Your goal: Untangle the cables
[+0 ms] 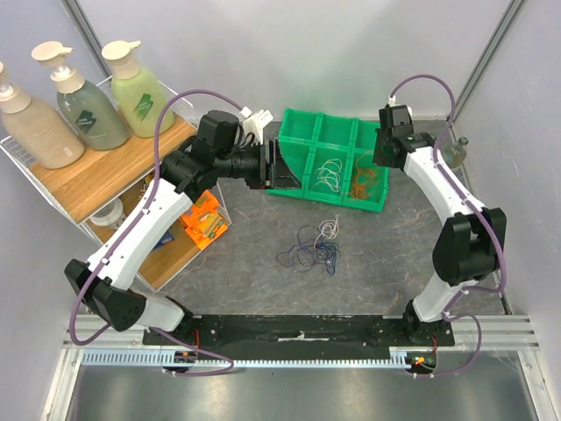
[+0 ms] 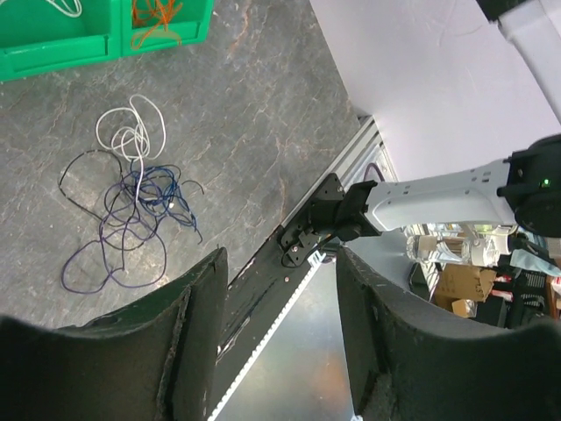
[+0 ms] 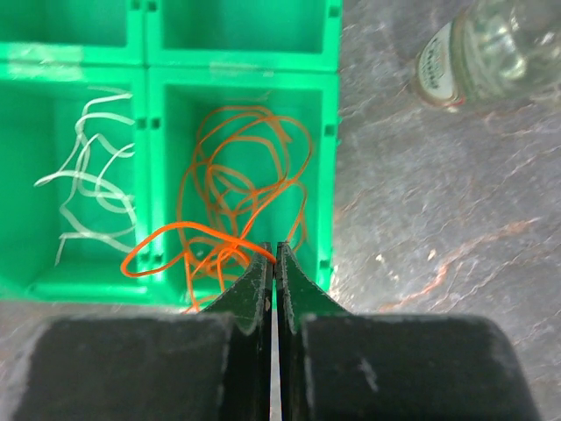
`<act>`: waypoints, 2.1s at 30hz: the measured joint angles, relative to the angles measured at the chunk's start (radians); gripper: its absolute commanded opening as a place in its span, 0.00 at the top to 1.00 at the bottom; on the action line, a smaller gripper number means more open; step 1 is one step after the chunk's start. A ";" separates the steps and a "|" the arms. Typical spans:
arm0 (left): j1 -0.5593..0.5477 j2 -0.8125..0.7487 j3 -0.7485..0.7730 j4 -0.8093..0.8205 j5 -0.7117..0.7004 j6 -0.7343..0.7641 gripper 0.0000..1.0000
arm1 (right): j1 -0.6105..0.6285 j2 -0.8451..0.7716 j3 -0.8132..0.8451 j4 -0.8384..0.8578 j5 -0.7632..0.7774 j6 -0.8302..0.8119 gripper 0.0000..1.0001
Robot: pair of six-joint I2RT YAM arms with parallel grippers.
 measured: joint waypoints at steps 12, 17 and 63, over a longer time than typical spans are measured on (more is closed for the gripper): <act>0.000 -0.058 -0.030 -0.014 -0.011 0.010 0.42 | -0.015 0.185 0.116 0.137 0.153 -0.129 1.00; 0.000 -0.060 -0.030 -0.014 -0.019 0.011 0.42 | -0.015 0.239 0.181 0.193 0.162 -0.158 1.00; -0.157 0.115 -0.161 -0.074 -0.144 0.121 0.38 | 0.100 -0.335 -0.311 -0.031 -0.271 -0.071 0.46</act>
